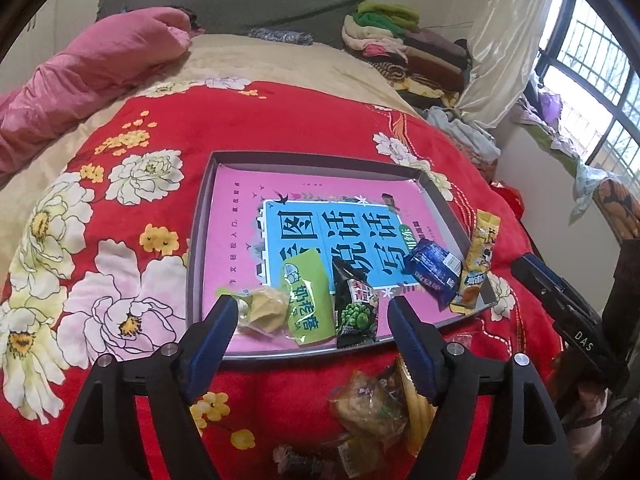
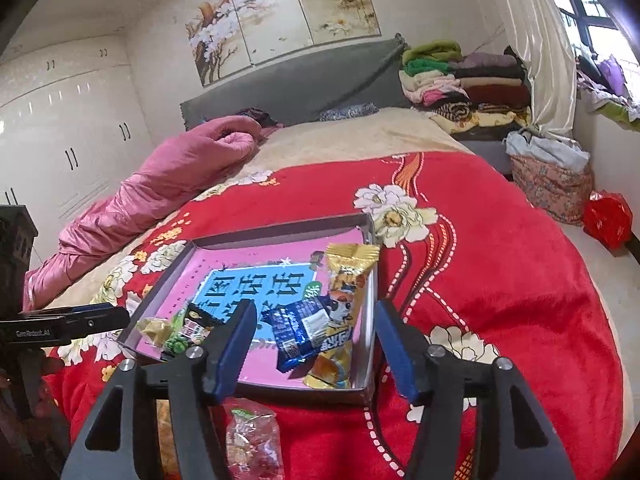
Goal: Organize snacks
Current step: 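Withdraw both open tools from the tray back toward the snack pile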
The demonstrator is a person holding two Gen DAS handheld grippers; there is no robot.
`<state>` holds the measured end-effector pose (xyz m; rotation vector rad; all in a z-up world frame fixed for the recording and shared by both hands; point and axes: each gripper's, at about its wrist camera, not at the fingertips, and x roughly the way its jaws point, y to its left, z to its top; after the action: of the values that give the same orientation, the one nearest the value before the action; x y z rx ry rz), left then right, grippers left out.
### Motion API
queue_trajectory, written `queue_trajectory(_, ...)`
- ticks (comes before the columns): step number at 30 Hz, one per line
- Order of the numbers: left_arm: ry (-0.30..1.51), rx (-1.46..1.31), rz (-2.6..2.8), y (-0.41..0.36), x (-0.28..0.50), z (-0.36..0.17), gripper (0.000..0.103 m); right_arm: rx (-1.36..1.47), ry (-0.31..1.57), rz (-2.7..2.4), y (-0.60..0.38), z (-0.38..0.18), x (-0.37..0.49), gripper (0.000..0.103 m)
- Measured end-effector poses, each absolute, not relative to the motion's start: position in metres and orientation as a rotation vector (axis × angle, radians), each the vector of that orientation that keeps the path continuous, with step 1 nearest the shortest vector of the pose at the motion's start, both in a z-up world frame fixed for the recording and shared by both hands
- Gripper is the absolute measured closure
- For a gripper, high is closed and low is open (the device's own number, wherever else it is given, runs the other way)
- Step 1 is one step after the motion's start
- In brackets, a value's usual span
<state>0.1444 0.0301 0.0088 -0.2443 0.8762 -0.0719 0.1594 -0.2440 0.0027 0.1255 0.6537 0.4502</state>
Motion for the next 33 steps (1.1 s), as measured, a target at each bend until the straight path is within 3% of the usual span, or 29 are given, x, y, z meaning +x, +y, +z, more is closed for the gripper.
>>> queue_trajectory(33,0.877,-0.203,-0.065,0.031,0.105,0.017,0.022,0.092,0.684,0.529,-0.213,0.013,0.112,0.031)
